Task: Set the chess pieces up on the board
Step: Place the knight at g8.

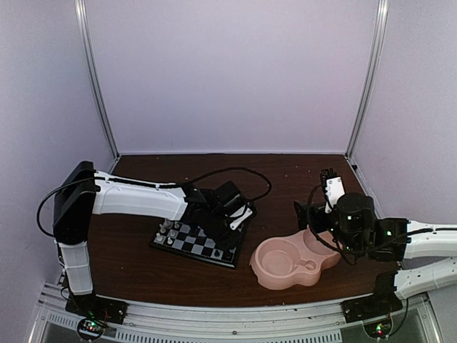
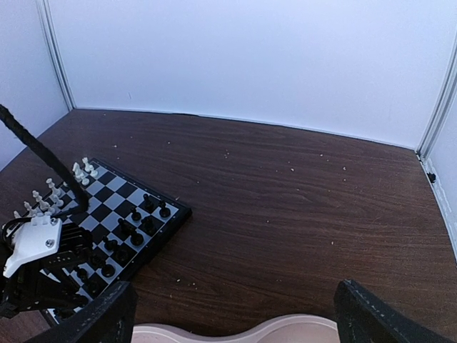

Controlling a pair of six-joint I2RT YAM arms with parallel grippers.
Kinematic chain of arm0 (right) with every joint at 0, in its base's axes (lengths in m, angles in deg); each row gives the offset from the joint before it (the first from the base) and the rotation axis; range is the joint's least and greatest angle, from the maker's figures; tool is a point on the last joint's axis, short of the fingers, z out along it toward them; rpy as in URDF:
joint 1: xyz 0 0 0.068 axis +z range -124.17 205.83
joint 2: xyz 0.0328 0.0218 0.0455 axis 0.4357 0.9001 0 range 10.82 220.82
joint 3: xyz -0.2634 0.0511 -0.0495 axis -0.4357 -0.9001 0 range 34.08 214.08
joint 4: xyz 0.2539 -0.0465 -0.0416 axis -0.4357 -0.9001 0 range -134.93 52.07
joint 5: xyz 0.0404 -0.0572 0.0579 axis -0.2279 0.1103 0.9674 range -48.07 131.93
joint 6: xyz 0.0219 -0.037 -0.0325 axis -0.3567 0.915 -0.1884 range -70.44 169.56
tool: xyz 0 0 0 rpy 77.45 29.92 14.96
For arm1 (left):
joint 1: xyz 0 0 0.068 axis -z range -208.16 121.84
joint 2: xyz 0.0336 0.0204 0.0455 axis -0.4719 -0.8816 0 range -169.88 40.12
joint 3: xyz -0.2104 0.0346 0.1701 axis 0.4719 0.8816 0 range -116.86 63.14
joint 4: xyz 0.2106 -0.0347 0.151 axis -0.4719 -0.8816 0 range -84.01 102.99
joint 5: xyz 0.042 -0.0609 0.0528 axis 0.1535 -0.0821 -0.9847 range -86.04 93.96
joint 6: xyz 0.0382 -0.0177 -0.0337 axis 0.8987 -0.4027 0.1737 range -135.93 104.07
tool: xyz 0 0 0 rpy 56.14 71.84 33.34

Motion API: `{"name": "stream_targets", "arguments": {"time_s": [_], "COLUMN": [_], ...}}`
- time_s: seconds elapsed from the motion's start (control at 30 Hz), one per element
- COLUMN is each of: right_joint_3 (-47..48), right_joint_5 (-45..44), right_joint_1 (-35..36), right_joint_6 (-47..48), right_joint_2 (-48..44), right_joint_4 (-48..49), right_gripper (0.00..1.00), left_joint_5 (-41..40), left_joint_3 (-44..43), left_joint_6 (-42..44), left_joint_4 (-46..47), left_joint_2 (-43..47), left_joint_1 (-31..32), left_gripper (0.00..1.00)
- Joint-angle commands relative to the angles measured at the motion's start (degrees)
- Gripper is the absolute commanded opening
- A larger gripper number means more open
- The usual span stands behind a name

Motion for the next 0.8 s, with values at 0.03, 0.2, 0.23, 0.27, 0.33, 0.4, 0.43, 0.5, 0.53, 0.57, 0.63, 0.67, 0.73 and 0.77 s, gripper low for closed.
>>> {"name": "stream_targets", "arguments": {"time_s": [0.03,0.2,0.23,0.27,0.33,0.4,0.43,0.5,0.53,0.57,0.63,0.67,0.73,0.77], "right_joint_3": [-0.8,-0.7,-0.7,-0.7,-1.0,-1.5,-1.6,-2.4,-2.5,-3.1,-5.3,-6.4,-7.4,-7.1], "right_joint_5": [0.1,-0.2,-0.5,-1.0,-2.0,-2.9,-3.3,-4.6,-6.1,-7.7,-8.8,-9.8,-11.7,-13.2], "right_joint_1": [-0.2,-0.2,-0.2,-0.2,-0.2,-0.2,-0.2,-0.2,-0.2,-0.2,-0.3,-0.4,-0.8,-1.3], "right_joint_6": [-0.2,-0.1,0.1,0.1,0.6,1.1,1.8,4.1,4.4,4.8,8.5,9.7,10.3,9.8], "right_joint_2": [-1.0,-1.4,-1.7,-2.0,-2.9,-3.9,-4.1,-4.6,-5.0,-5.7,-7.7,-8.5,-9.9,-10.5], "right_joint_4": [0.4,0.0,0.0,0.0,0.1,0.4,0.8,1.7,1.7,2.6,7.2,9.5,11.0,10.6], "right_gripper": [1.00,1.00,1.00,1.00,1.00,1.00,1.00,1.00,1.00,1.00,1.00,1.00,1.00,1.00], "left_joint_5": [-1.3,-1.3,-1.8,-2.1,-3.2,-4.6,-5.6,-8.2,-9.7,-11.5,-13.7,-14.0,-14.2,-15.1], "left_joint_3": [-2.3,-0.9,-0.3,0.5,2.0,3.8,4.9,7.4,9.3,12.3,16.8,18.6,22.2,23.8], "left_joint_6": [0.6,0.4,0.3,0.2,-0.1,-0.4,-0.5,-0.5,0.0,0.6,0.8,0.5,0.0,-0.5], "left_joint_4": [-0.2,0.7,1.4,2.0,3.0,4.1,4.5,5.9,7.1,8.8,11.3,11.7,12.5,12.4], "left_joint_2": [0.5,4.4,5.5,6.7,9.8,12.8,14.4,18.2,20.4,23.0,28.3,30.9,36.3,38.8], "left_joint_1": [0.8,1.8,2.0,2.1,2.3,2.4,2.5,2.5,2.5,2.3,0.8,-1.0,-4.1,-5.7], "left_gripper": [0.21,0.24,0.25,0.26,0.27,0.28,0.29,0.33,0.37,0.44,0.55,0.61,0.82,0.96]}}
